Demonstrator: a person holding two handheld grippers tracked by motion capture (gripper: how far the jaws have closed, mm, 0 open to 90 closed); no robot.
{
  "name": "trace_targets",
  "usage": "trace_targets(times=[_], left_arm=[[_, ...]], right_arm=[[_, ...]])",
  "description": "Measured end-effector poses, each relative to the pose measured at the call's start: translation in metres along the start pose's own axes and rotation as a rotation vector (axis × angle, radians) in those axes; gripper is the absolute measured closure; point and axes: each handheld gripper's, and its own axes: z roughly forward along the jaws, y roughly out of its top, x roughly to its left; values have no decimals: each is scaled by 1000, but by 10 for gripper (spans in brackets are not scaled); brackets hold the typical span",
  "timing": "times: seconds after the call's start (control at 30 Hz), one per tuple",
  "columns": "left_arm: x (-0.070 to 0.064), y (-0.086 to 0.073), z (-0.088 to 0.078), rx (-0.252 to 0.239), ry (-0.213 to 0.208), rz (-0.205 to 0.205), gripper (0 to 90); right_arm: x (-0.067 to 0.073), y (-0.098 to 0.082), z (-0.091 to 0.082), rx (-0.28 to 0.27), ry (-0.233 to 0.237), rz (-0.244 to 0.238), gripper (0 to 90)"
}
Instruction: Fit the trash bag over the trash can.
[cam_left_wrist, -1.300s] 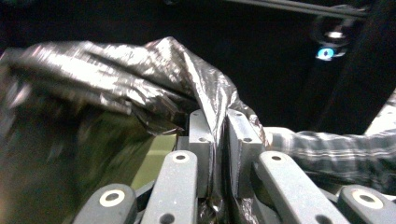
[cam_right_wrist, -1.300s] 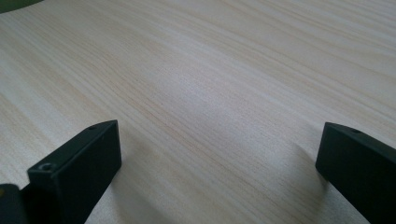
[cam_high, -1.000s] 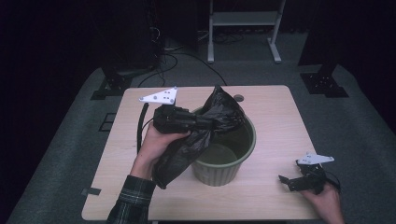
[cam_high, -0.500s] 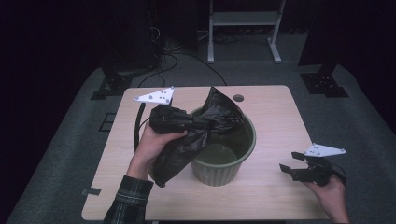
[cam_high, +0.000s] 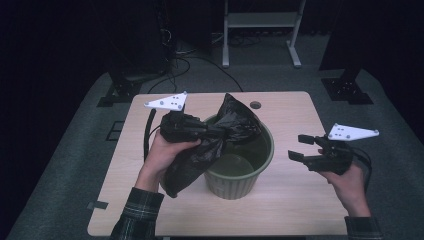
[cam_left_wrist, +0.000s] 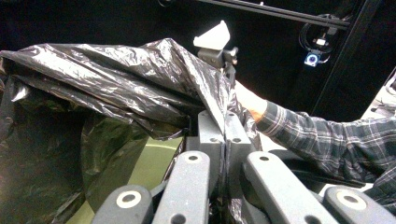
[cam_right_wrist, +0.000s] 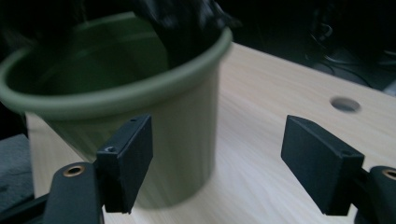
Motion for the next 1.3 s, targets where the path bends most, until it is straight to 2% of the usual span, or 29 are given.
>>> trace_targets(times=[0.2,0.4,0.63,0.77,0.8,0.93,1.0,1.1,1.17,1.3], left_arm=[[0,1,2,0,-11,4,887],[0,2,1,-3,-17,4,887],[0,1,-1,-12,-19,4,887],[-1,1,0,-9,-28,7,887],[-1,1,0,-10,-28,9,888],[-1,1,0,-20,-26,12,887],[-1,1,-1,-29,-19,14,887],[0,1,-4,-46,-7,15,887],[0,1,-5,-55,4,15,887],[1,1,-7,-71,16,14,886]], right_arm=[[10,29,24,-28,66,-49,241],[9,52,43,-76,130,-91,240],[12,62,58,-68,163,-127,251],[15,67,72,-55,193,-136,463],[15,68,73,-60,204,-133,492],[18,72,76,-71,230,-136,754],[18,73,76,-61,266,-123,868],[20,73,79,-20,324,-100,900],[23,71,82,37,357,-92,900],[31,64,84,112,399,-106,900]])
